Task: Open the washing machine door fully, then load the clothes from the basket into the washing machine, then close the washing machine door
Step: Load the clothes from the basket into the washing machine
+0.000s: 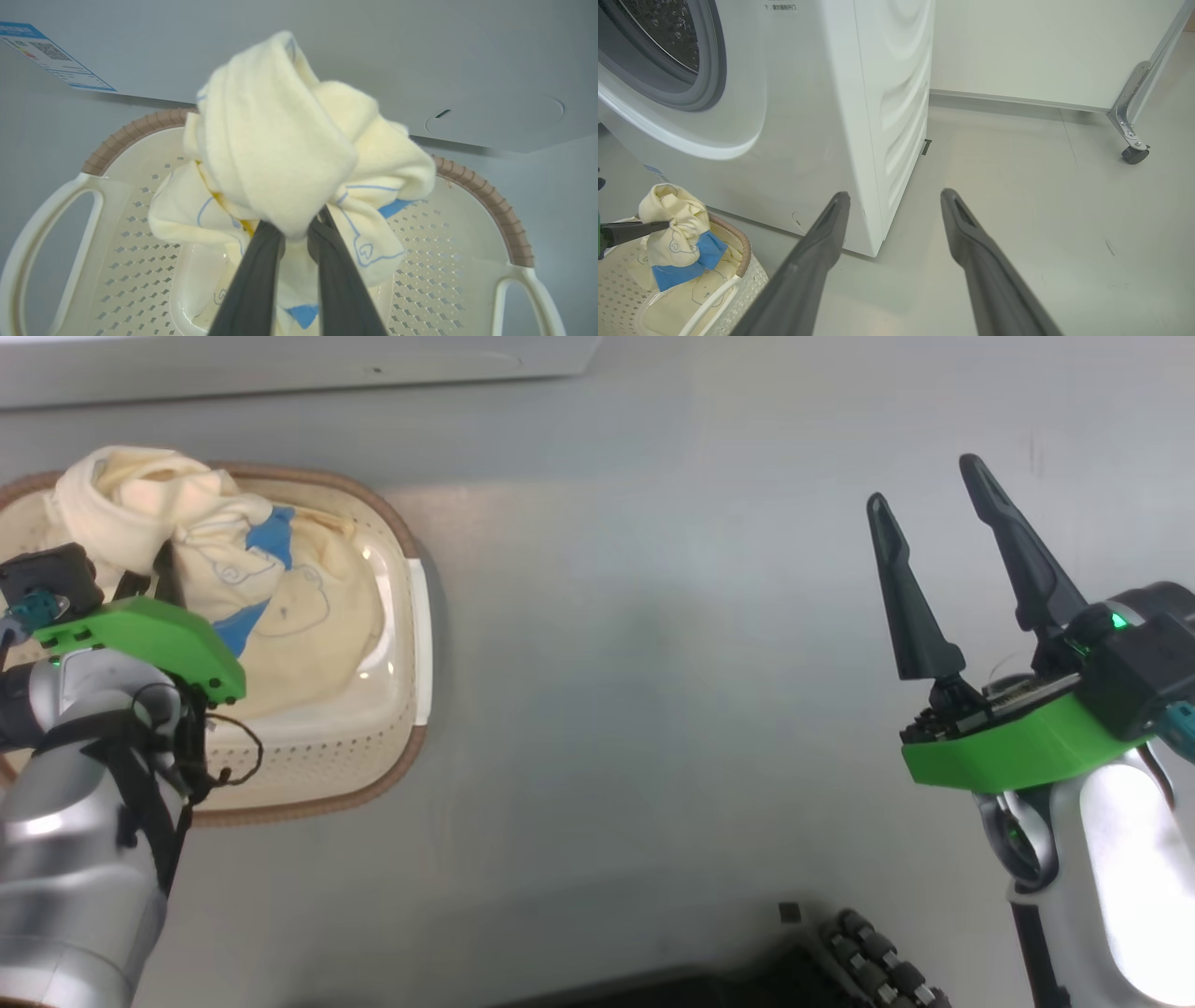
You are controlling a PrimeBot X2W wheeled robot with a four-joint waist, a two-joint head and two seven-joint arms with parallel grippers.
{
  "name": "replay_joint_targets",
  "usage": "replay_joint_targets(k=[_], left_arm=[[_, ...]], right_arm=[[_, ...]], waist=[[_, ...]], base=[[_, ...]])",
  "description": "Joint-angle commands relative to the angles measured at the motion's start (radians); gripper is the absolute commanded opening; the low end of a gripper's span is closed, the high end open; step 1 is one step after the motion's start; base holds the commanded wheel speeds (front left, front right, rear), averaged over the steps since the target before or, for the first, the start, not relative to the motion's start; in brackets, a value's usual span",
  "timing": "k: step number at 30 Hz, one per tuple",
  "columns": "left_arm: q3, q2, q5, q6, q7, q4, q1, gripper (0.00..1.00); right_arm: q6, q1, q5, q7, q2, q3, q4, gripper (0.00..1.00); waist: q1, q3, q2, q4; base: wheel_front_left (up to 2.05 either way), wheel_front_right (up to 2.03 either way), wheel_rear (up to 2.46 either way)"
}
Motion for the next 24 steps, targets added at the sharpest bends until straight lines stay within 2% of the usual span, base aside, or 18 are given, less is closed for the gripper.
replay_joint_targets(k=[1,12,18,24], left_arm=[[0.038,0.04,0.013,0.02,-0.013,-0.046,0.033,0.0],[0.213,0.055,0.157,0.145,-0.014,-0.476,0.316,0.0],[0.281,0.039,0.23,0.17,-0.014,-0.679,0.477,0.0],[0.303,0.033,0.268,0.187,-0.014,-0.807,0.581,0.0]], right_arm=[[-0.003,0.038,-0.004,0.009,-0.007,0.009,-0.033,1.0],[-0.003,0.1,-0.011,0.021,-0.007,-0.013,-0.016,1.0],[-0.003,0.138,-0.011,0.036,-0.007,-0.02,-0.003,1.0],[-0.003,0.168,-0.013,0.05,-0.007,-0.024,0.003,1.0]], waist=[[0.0001,-0.047,0.0,0.021],[0.0001,-0.253,0.0,0.054],[0.0001,-0.364,0.0,0.072],[0.0001,-0.439,0.0,0.081]], base=[[0.0,0.0,0.0],[0.0,0.0,0.0],[0.0,0.0,0.0],[0.0,0.0,0.0]])
